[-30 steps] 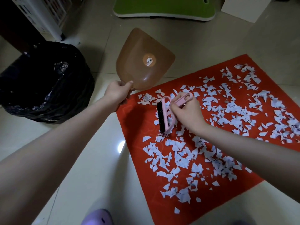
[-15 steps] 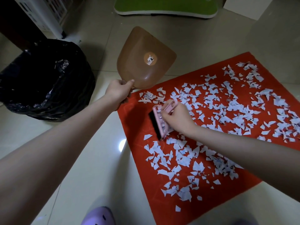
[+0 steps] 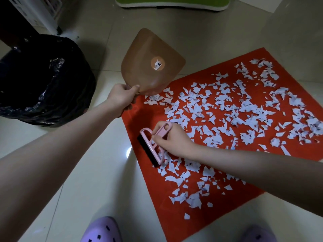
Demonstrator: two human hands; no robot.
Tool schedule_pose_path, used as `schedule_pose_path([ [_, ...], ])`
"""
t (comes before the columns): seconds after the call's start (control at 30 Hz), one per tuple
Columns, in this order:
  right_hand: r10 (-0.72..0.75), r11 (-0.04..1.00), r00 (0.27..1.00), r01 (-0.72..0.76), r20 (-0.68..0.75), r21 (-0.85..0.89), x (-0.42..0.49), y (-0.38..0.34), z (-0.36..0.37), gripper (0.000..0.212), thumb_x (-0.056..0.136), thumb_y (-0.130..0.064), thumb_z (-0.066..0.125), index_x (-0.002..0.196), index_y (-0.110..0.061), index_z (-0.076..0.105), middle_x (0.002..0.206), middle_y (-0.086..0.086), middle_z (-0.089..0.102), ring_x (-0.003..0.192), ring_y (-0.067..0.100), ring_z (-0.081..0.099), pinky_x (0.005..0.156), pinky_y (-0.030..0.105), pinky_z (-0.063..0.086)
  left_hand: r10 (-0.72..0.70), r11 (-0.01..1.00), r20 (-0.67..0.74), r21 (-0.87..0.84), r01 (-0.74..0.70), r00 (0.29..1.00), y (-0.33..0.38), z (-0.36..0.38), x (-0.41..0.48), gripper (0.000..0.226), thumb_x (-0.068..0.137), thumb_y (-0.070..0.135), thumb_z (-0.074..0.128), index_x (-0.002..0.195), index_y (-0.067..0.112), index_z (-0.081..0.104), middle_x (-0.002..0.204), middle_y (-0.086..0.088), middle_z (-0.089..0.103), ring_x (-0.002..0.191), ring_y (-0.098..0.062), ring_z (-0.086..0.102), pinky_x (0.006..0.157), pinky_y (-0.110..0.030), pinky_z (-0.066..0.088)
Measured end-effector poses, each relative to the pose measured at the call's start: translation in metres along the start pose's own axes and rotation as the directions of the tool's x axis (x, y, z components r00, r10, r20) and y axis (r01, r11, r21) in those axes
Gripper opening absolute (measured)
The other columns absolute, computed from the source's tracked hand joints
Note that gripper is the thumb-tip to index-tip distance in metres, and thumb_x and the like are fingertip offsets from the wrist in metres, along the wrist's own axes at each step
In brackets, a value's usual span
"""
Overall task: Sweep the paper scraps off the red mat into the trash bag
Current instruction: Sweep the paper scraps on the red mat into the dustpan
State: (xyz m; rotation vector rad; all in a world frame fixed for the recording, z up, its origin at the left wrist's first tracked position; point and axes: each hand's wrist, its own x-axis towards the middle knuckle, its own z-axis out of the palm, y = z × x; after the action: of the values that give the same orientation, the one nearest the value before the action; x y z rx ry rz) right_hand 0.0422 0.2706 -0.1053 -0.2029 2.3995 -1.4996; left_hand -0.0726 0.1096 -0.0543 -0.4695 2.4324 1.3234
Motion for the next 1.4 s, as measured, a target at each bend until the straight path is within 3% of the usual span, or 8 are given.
schedule_pose_path([
  [0.17, 0.058, 0.994, 0.994, -0.067, -0.095, -0.087, -0.004, 0.015, -0.023, 0.004, 0.088, -0.014, 0.059, 0.085, -0.014, 0.061, 0.07, 0.006, 0.065, 0.063, 0.03, 0.062, 0.056, 0.04, 0.051, 0.007, 1.0, 0.003, 0.011, -0.007, 1.0, -0.001, 0.001, -0.003, 0.033, 0.097, 0.038, 0.051, 0.079, 0.011, 0.057, 0.063, -0.005, 0.054, 0.049, -0.017, 0.047, 0.049, -0.026, 0.04],
  [0.4, -0.066, 0.991, 0.945, 0.024, -0.319, -0.133, -0.012, -0.005, -0.061, 0.003, 0.089, -0.016, 0.059, 0.086, -0.016, 0.059, 0.066, -0.005, 0.062, 0.053, 0.01, 0.056, 0.047, 0.023, 0.042, 0.013, 1.0, 0.015, -0.001, -0.013, 1.0, -0.001, 0.005, -0.004, 0.035, 0.097, 0.035, 0.051, 0.072, 0.011, 0.056, 0.062, -0.007, 0.052, 0.048, -0.019, 0.044, 0.049, -0.027, 0.037],
  [0.5, -0.048, 0.998, 0.978, 0.039, -0.204, -0.047, -0.021, -0.008, -0.05, 0.002, 0.089, -0.014, 0.062, 0.087, -0.014, 0.062, 0.071, -0.01, 0.062, 0.057, 0.002, 0.059, 0.05, 0.017, 0.044, 0.009, 1.0, 0.009, 0.001, -0.009, 1.0, -0.002, 0.006, -0.003, 0.036, 0.096, 0.036, 0.052, 0.07, 0.011, 0.055, 0.061, -0.007, 0.053, 0.047, -0.019, 0.044, 0.049, -0.027, 0.037],
  [0.67, 0.045, 0.997, 0.988, -0.035, -0.148, 0.07, -0.023, 0.002, -0.039, 0.005, 0.086, -0.015, 0.065, 0.085, -0.016, 0.069, 0.076, -0.007, 0.067, 0.067, 0.012, 0.065, 0.063, 0.031, 0.055, 0.002, 1.0, 0.012, 0.011, -0.002, 1.0, -0.001, 0.006, -0.005, 0.035, 0.096, 0.036, 0.051, 0.073, 0.01, 0.056, 0.062, -0.007, 0.052, 0.048, -0.018, 0.045, 0.049, -0.028, 0.039],
  [0.93, -0.012, 0.999, 0.983, 0.017, 0.186, -0.029, -0.042, -0.001, -0.018, 0.005, 0.086, -0.018, 0.065, 0.084, -0.021, 0.068, 0.072, -0.004, 0.069, 0.063, 0.01, 0.065, 0.058, 0.027, 0.053, 0.005, 1.0, 0.02, 0.026, -0.006, 1.0, -0.001, 0.008, -0.007, 0.033, 0.097, 0.036, 0.051, 0.08, 0.008, 0.058, 0.062, -0.006, 0.052, 0.047, -0.016, 0.045, 0.048, -0.027, 0.038],
  [1.07, 0.03, 0.971, 0.963, 0.035, 0.269, -0.235, -0.047, 0.008, -0.017, 0.003, 0.088, -0.027, 0.062, 0.087, -0.028, 0.066, 0.059, -0.012, 0.06, 0.047, 0.005, 0.051, 0.046, 0.019, 0.037, 0.009, 1.0, 0.03, 0.025, -0.009, 1.0, 0.0, 0.01, -0.007, 0.033, 0.096, 0.037, 0.052, 0.083, 0.007, 0.059, 0.061, -0.006, 0.052, 0.046, -0.017, 0.044, 0.047, -0.027, 0.037],
  [1.27, -0.029, 0.914, 0.993, -0.018, -0.111, -0.405, -0.032, -0.001, -0.056, 0.008, 0.091, -0.028, 0.058, 0.091, -0.026, 0.066, 0.06, -0.02, 0.052, 0.044, 0.003, 0.044, 0.044, 0.018, 0.029, 0.01, 1.0, 0.03, 0.027, -0.011, 1.0, -0.001, 0.01, -0.007, 0.034, 0.096, 0.036, 0.052, 0.082, 0.007, 0.059, 0.061, -0.007, 0.052, 0.046, -0.018, 0.045, 0.047, -0.027, 0.038],
  [1.4, -0.058, 0.98, 0.957, 0.0, -0.283, -0.199, -0.022, -0.003, -0.068, 0.005, 0.089, -0.024, 0.06, 0.087, -0.024, 0.065, 0.066, -0.005, 0.064, 0.054, 0.022, 0.059, 0.048, 0.035, 0.046, 0.014, 0.999, 0.029, 0.033, -0.015, 0.999, -0.001, 0.01, -0.007, 0.035, 0.097, 0.036, 0.051, 0.076, 0.008, 0.057, 0.061, -0.007, 0.052, 0.045, -0.017, 0.045, 0.047, -0.028, 0.039],
])
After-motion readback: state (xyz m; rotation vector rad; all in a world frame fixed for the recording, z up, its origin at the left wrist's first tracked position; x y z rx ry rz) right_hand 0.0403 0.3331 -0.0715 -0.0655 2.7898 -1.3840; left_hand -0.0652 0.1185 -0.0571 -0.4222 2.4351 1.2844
